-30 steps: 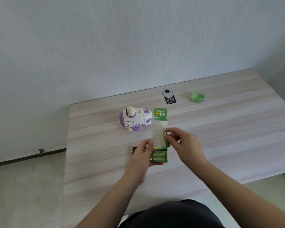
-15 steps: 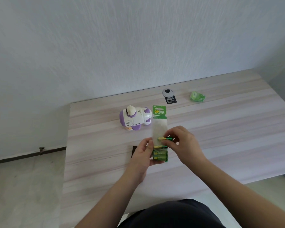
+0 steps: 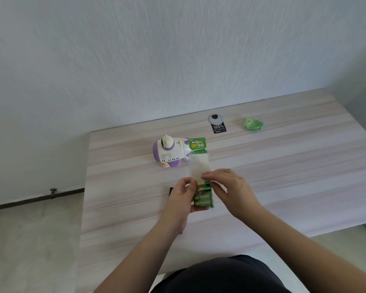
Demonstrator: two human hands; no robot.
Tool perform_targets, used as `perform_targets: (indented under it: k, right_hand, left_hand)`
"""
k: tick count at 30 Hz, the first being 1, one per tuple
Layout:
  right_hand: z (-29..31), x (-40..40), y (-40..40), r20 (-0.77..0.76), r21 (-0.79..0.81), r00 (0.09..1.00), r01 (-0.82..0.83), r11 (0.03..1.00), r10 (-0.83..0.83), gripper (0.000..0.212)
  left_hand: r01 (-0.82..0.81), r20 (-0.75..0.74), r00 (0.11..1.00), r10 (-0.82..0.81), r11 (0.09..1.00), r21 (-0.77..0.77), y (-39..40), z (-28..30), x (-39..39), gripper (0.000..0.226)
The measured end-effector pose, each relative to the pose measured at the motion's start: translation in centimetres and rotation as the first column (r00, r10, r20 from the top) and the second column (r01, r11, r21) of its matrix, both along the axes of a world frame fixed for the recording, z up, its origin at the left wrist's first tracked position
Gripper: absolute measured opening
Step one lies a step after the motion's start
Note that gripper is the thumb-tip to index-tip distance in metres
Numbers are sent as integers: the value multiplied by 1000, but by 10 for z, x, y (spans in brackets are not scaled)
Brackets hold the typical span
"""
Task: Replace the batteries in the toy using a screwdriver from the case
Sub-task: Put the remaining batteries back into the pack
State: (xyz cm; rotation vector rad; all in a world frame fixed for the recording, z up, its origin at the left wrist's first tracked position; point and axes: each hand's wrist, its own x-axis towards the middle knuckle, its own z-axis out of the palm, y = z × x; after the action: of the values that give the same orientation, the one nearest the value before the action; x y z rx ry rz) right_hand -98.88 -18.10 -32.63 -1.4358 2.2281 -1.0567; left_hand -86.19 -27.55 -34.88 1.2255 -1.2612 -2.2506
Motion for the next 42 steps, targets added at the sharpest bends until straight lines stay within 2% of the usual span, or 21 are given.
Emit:
perform_targets:
  k: [2, 4, 7, 9, 11, 14, 20, 23, 25, 28, 32, 39, 42]
  right_hand:
    - [7, 2, 1, 190, 5, 961, 206, 979, -203, 25]
    - [8, 1, 0, 304, 99, 900, 297, 950, -313, 19]
    - [1, 0, 0, 475, 239, 833, 190, 952, -285, 13]
    - [-3, 4, 0, 639, 234, 718, 164, 958, -278, 11]
    - [-6, 6, 0, 726, 207, 631, 179, 962, -273, 11]
    - [-10, 6, -1, 768, 208, 580, 175, 962, -272, 12]
    - [-11, 1, -1, 760, 233, 595, 126, 964, -262, 15]
    - [-13, 3, -1, 777, 214, 580, 122, 969, -245, 15]
    - [-15, 6, -2, 835, 186, 497, 151, 971, -237, 14]
    - [-14, 10, -5, 929, 180, 290, 193, 965, -231, 22]
    - [-17, 9, -7, 956, 189, 186, 207, 960, -228, 22]
    - [-24, 6, -4, 955, 192, 179, 230, 954, -236, 24]
    - [-26, 4, -4, 950, 194, 194, 242, 951, -243, 23]
  left_hand:
    - [-13, -10, 1000, 13, 1000, -3, -1, 1, -1, 17]
    - [-25, -11, 1000, 25, 1000, -1, -1, 2, -2, 15]
    - [-26, -14, 1000, 26, 1000, 1, 0, 3, -2, 16]
    - [-26, -12, 1000, 26, 1000, 4, 0, 3, -3, 19]
    - [-26, -9, 1000, 26, 1000, 8, 0, 3, -4, 22]
    - [-19, 9, 1000, 19, 1000, 14, -1, 2, -4, 24]
    - [13, 30, 999, -13, 1000, -13, 0, -1, -4, 29]
    - [13, 34, 999, -11, 998, -56, 0, -1, -4, 25]
    - [12, 43, 999, -8, 997, -82, -1, 0, -4, 24]
    - [24, 41, 999, -20, 994, -106, -1, 1, -5, 23]
    - [38, 27, 999, -36, 995, -95, 0, 0, -5, 25]
    - [54, -4, 999, -54, 999, 1, 0, 0, -6, 34]
    - [62, -14, 998, -63, 998, -6, 3, -4, -6, 31]
